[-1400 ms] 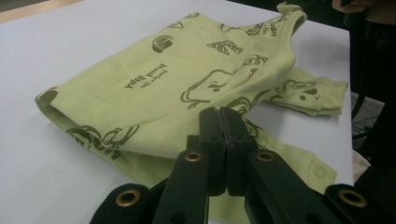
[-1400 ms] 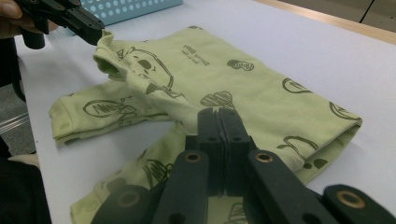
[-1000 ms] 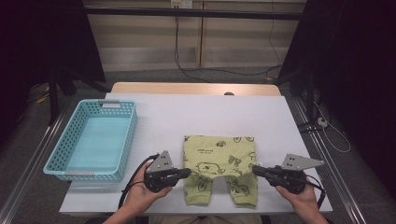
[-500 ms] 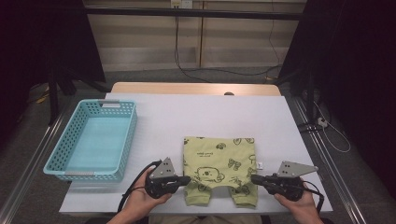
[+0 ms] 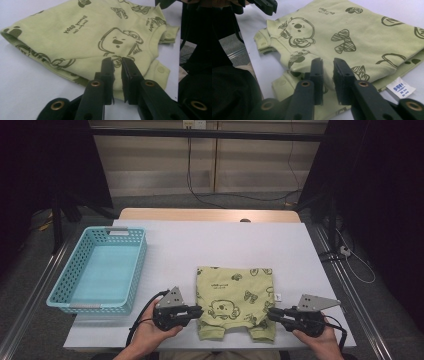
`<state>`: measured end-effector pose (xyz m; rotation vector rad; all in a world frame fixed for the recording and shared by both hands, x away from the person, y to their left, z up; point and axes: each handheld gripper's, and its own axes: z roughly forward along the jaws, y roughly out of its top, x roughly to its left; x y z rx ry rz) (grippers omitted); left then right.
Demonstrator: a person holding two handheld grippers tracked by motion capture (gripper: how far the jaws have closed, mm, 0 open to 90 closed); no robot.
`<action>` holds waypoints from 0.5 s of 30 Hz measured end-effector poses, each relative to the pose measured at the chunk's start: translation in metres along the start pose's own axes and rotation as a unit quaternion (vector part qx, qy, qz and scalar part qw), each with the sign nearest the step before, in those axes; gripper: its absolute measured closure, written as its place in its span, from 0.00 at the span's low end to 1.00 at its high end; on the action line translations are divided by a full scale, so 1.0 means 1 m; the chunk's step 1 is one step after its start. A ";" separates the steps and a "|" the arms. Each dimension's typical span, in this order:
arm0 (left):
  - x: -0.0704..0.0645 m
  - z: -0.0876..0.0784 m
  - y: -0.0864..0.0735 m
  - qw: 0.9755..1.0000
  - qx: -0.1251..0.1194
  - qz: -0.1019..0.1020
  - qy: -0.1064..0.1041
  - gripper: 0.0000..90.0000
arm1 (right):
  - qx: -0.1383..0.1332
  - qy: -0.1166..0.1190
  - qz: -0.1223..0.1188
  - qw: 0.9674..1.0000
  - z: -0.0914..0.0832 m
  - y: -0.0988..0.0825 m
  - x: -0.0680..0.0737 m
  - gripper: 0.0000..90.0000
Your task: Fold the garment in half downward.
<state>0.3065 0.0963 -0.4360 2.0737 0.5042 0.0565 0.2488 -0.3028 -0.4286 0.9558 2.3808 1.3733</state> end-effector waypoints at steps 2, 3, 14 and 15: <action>0.001 0.000 0.000 1.000 -0.005 -0.007 0.002 0.85 | -0.007 -0.006 0.006 1.000 0.000 0.001 0.000 0.78; 0.002 0.000 0.000 1.000 -0.008 -0.010 0.006 0.82 | -0.013 -0.004 0.009 1.000 0.000 0.002 0.000 0.77; 0.019 -0.001 0.001 0.995 -0.052 -0.030 0.077 0.39 | -0.064 -0.036 0.023 0.997 0.001 0.006 -0.001 0.45; 0.021 -0.002 0.002 0.996 -0.047 -0.027 0.077 0.38 | -0.069 -0.040 0.023 0.997 0.002 0.007 -0.001 0.42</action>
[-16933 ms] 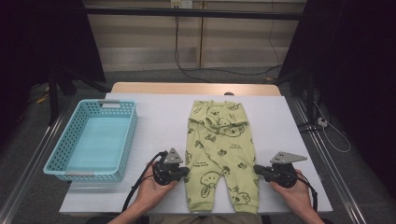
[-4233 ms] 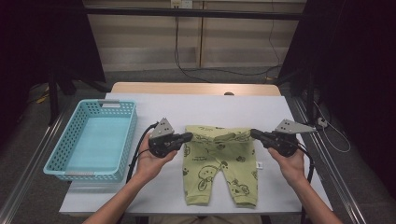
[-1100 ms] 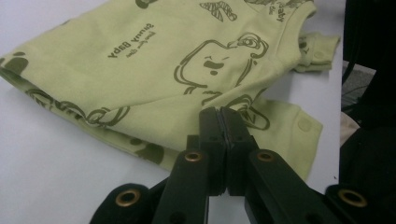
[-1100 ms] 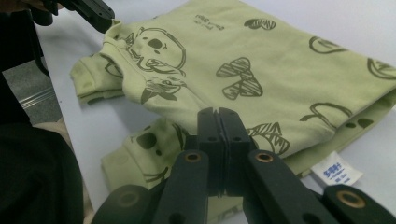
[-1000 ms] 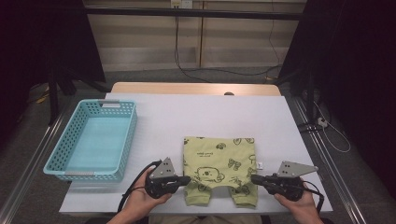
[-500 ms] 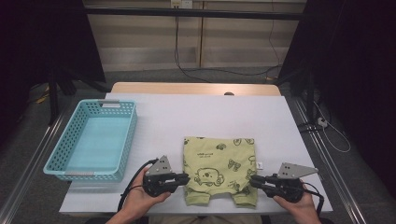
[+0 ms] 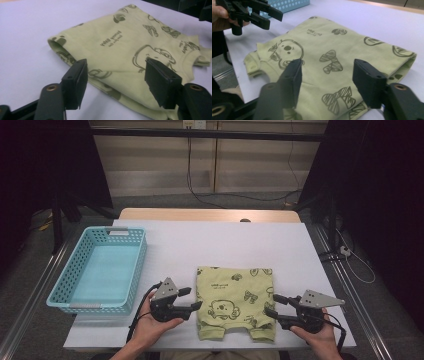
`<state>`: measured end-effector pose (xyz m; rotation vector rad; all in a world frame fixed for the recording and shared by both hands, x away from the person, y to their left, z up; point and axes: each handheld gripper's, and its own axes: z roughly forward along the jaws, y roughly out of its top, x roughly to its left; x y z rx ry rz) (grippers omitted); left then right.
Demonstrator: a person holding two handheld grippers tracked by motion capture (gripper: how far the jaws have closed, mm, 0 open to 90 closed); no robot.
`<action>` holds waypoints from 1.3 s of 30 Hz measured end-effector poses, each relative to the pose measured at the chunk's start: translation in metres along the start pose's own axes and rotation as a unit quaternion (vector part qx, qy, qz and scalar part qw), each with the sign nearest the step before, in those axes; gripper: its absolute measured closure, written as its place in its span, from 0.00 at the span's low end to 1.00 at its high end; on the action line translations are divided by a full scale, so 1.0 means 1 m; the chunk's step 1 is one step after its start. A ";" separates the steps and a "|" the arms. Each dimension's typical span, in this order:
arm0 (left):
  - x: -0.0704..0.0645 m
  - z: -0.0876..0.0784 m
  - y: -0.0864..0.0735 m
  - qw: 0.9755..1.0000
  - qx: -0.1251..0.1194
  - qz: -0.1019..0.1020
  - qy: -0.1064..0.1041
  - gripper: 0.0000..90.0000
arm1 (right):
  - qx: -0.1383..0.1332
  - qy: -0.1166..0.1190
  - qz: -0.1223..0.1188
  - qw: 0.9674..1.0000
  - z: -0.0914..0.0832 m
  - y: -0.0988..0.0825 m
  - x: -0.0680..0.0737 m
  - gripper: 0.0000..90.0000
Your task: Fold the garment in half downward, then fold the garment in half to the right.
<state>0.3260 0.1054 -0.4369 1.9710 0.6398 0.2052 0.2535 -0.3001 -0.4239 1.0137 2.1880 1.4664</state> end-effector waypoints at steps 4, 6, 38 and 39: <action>0.004 -0.001 0.001 1.000 -0.016 0.000 0.017 0.25 | -0.015 -0.011 0.003 1.000 0.002 0.002 -0.001 0.31; 0.006 -0.003 0.002 0.999 -0.024 -0.002 0.026 0.20 | -0.019 -0.016 0.003 1.000 0.004 0.004 -0.001 0.27; 0.031 0.012 0.026 0.998 -0.056 -0.013 0.028 0.04 | -0.016 0.022 -0.024 0.999 0.055 0.026 0.050 0.16; 0.034 0.016 0.027 0.998 -0.065 -0.010 0.008 0.04 | -0.010 0.027 -0.026 0.999 0.058 0.026 0.052 0.17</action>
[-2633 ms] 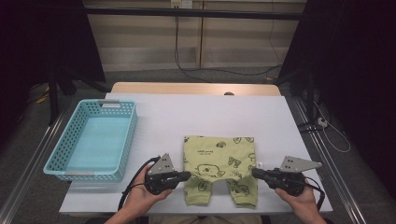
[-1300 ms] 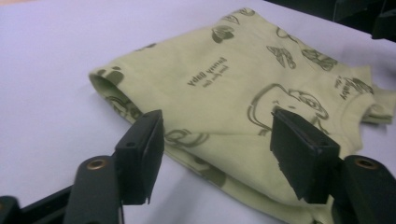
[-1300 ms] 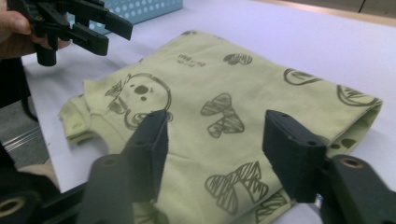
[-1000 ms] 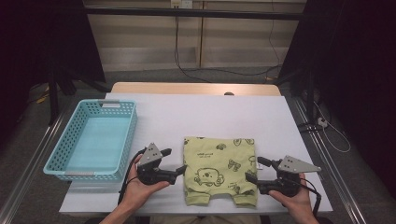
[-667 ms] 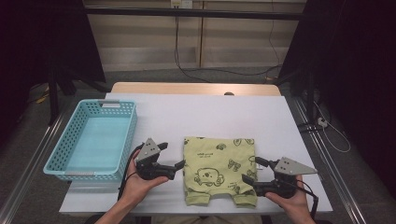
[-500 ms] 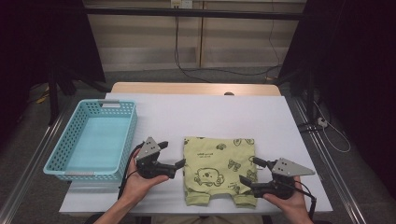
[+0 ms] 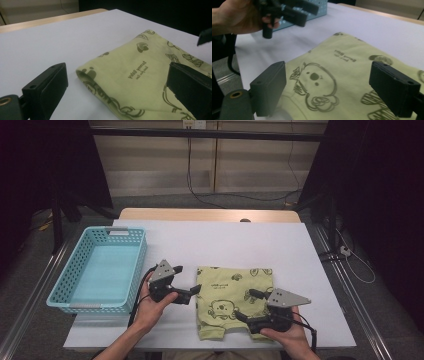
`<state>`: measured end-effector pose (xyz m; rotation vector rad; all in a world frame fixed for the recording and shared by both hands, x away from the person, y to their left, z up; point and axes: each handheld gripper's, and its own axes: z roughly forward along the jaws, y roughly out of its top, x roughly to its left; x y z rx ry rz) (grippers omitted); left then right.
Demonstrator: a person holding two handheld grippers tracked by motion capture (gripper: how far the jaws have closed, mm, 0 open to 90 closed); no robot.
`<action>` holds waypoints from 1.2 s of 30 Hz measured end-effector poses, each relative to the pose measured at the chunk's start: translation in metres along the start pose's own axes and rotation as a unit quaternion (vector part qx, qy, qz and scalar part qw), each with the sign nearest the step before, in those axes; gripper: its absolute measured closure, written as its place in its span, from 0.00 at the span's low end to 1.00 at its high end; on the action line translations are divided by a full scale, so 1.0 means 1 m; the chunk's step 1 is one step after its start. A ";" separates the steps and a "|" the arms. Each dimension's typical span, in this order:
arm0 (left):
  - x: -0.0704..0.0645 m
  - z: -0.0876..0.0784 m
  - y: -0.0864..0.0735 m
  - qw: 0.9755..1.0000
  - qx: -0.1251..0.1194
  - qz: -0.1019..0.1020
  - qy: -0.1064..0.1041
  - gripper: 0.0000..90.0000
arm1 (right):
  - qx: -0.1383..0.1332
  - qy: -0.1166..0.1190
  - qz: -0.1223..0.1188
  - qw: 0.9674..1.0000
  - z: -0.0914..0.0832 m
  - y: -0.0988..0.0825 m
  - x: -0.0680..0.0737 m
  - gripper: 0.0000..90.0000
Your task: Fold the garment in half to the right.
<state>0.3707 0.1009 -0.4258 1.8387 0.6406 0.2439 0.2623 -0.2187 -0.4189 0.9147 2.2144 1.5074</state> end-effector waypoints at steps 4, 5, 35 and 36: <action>0.001 0.014 0.007 0.999 0.024 0.023 0.009 0.04 | 0.018 0.028 0.000 0.999 0.011 0.001 0.008 0.23; 0.002 0.019 0.008 0.999 0.023 0.032 0.011 0.04 | 0.021 0.031 -0.005 0.999 0.015 0.001 0.010 0.23; 0.028 0.041 0.009 0.998 0.044 0.012 0.040 0.06 | 0.106 0.112 -0.052 0.987 0.082 0.011 0.054 0.38; 0.028 0.041 0.009 0.998 0.044 0.012 0.040 0.06 | 0.106 0.112 -0.059 0.986 0.083 0.010 0.054 0.38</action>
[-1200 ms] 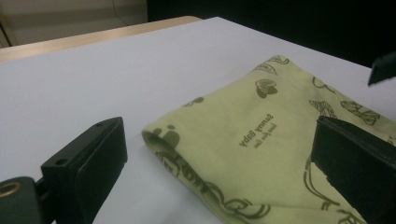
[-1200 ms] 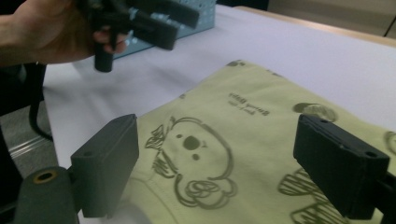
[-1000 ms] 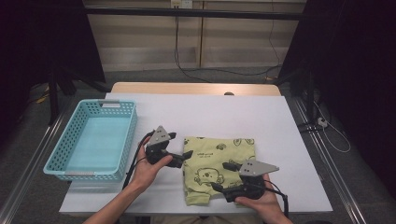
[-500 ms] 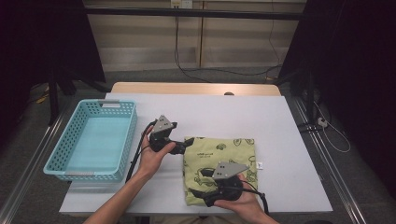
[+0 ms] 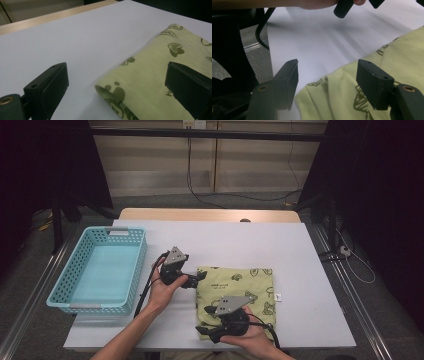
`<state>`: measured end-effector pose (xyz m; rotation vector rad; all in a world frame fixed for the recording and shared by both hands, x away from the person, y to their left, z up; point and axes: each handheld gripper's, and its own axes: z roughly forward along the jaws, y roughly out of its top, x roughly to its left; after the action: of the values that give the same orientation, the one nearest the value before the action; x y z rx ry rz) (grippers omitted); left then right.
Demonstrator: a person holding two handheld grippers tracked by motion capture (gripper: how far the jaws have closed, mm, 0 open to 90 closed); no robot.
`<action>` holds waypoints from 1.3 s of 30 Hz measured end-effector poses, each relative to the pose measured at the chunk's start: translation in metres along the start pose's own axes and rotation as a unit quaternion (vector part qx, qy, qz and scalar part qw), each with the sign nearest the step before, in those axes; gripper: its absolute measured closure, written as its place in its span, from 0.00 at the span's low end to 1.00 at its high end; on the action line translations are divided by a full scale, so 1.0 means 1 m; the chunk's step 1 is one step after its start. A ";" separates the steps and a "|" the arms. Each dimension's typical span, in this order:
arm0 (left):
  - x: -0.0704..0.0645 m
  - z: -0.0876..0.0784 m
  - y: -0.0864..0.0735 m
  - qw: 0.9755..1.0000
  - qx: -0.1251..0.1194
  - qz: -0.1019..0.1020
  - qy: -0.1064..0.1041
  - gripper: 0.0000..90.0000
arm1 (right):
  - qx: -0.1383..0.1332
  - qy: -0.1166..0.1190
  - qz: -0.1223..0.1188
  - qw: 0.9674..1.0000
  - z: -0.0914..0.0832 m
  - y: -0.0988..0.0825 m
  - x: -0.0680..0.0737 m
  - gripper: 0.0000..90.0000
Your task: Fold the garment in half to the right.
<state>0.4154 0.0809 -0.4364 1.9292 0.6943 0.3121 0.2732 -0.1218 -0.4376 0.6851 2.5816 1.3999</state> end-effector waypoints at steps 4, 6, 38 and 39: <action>0.002 -0.001 -0.001 1.000 -0.004 -0.006 0.001 0.06 | 0.012 0.007 -0.001 1.000 0.006 -0.002 0.004 0.40; 0.002 -0.002 0.000 1.000 -0.004 -0.004 0.005 0.05 | 0.021 0.016 -0.004 1.000 0.010 -0.003 0.005 0.41; 0.002 0.000 -0.003 1.000 -0.003 -0.008 0.003 0.05 | 0.066 -0.038 -0.013 0.997 0.015 -0.009 0.011 0.80; 0.002 0.000 -0.003 1.000 -0.003 -0.008 0.003 0.05 | 0.066 -0.038 -0.013 0.997 0.015 -0.009 0.011 0.80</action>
<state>0.4162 0.0829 -0.4390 1.9176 0.7119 0.3094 0.2652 -0.1091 -0.4524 0.7047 2.6315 1.1799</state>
